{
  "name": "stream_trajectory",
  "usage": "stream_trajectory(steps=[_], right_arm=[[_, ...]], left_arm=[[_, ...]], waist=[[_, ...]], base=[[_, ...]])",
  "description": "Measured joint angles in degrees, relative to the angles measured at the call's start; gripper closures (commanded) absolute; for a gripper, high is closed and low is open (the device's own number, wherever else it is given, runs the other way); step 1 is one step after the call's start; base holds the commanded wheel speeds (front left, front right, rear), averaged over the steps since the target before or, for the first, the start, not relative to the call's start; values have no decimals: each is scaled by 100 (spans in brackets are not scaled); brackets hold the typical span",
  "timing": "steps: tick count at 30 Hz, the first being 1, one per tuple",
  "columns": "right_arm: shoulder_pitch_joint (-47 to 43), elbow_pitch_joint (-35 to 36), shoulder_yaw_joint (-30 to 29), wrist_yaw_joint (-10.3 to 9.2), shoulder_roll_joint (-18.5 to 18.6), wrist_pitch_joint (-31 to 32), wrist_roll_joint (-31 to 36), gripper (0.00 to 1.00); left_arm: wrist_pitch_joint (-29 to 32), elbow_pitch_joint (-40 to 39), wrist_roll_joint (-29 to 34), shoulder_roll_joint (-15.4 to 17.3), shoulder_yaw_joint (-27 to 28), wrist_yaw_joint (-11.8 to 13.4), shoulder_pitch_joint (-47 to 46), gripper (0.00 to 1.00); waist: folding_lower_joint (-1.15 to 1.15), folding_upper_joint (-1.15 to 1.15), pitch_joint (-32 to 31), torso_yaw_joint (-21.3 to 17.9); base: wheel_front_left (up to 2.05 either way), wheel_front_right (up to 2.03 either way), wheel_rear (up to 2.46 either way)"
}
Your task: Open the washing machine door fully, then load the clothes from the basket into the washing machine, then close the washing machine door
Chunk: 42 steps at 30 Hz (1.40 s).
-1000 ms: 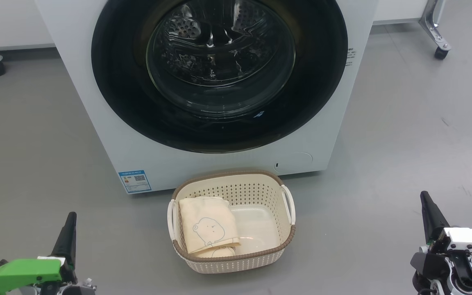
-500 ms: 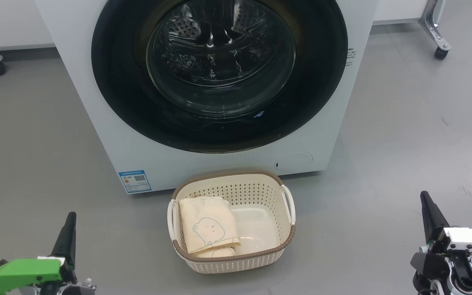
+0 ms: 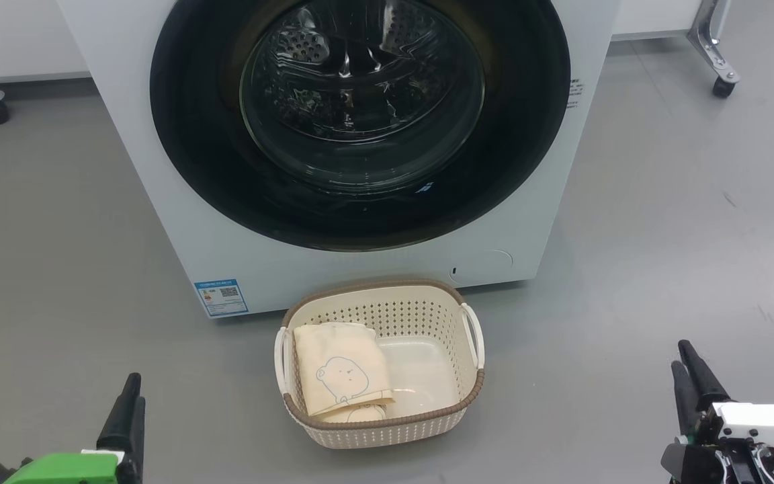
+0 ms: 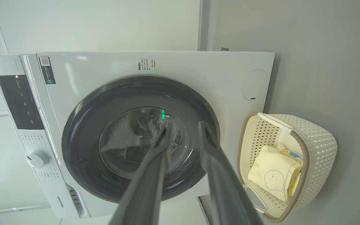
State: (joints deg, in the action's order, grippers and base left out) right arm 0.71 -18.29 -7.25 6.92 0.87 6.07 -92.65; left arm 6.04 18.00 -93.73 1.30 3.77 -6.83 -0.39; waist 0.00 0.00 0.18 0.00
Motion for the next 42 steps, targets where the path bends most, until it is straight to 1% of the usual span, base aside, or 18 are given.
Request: stream_trajectory(steps=[10, 16, 20, 30, 34, 38, 42], right_arm=[[-7, 35, 1, 0, 0, -38, 64, 0], [-2, 79, 27, 0, 77, -87, 205, 0], [1, 104, 60, 0, 100, -140, 318, 0], [54, 149, 257, 0, 292, -369, 884, 0], [120, 162, 394, 1, 379, -475, 1198, 0], [119, 157, 450, 1, 449, -558, 1370, 0], [120, 153, 599, 1, 522, -675, 1708, 0]], left_arm=[[-62, -54, 3, -13, -27, 0, 13, 0], [-118, -162, 23, -13, -62, 0, 7, 0], [-166, -190, 164, -12, -100, 0, 5, 0], [-380, -319, 402, 9, -221, -1, -83, 0], [-501, -376, 688, 80, -279, -1, -86, 0], [-611, -394, 784, 168, -337, -1, -86, 0], [-700, -421, 1082, 208, -439, -1, -87, 0]], waist=[[0, 0, 9, 6], [1, 0, 21, 11], [1, 0, 27, 13], [0, 0, 28, 29], [1, 0, 22, 35], [0, 0, 17, 39], [1, 0, 11, 43]], base=[[0, 0, 0], [0, 0, 0], [0, 0, 0], [0, 0, 0], [0, 0, 0], [0, 0, 0], [0, 0, 0]])
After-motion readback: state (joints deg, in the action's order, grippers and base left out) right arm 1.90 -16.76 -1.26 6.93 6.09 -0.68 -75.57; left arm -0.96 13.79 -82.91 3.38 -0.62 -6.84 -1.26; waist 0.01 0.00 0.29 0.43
